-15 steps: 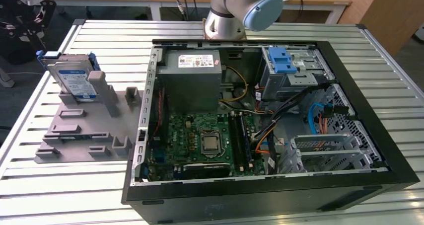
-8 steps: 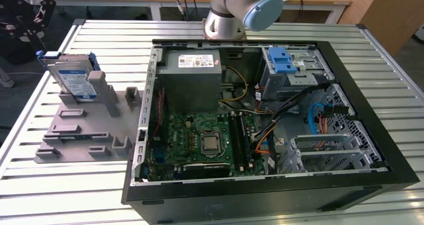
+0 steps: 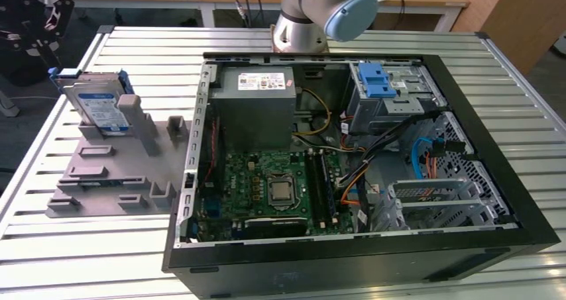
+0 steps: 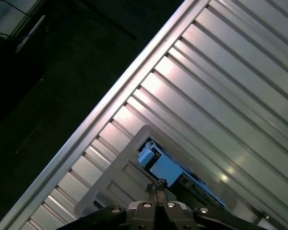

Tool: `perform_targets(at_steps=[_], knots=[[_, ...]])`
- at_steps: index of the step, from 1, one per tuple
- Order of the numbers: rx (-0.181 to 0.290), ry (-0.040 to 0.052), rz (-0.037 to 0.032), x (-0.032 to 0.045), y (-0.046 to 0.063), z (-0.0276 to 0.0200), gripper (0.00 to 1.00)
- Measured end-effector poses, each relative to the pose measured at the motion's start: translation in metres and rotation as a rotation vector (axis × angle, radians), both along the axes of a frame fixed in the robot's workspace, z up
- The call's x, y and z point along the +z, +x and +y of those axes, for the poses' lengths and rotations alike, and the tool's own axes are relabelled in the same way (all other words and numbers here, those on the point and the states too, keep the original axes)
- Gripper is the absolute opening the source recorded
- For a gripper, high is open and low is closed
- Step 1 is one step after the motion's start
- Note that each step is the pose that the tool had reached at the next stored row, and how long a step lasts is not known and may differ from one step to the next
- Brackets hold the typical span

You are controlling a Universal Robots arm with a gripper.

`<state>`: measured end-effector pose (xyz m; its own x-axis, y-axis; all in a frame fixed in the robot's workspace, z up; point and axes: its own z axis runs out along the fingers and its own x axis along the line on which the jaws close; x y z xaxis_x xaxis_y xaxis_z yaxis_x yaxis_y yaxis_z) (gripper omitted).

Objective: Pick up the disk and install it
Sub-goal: 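Pick up the disk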

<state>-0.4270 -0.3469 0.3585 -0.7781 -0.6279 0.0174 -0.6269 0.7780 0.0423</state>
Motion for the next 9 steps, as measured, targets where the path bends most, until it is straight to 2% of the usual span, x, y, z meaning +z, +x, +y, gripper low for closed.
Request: perform_targets(at_steps=[9], knots=[[0.063,0.0001,-0.0001,0.0,0.0,0.0,0.11]])
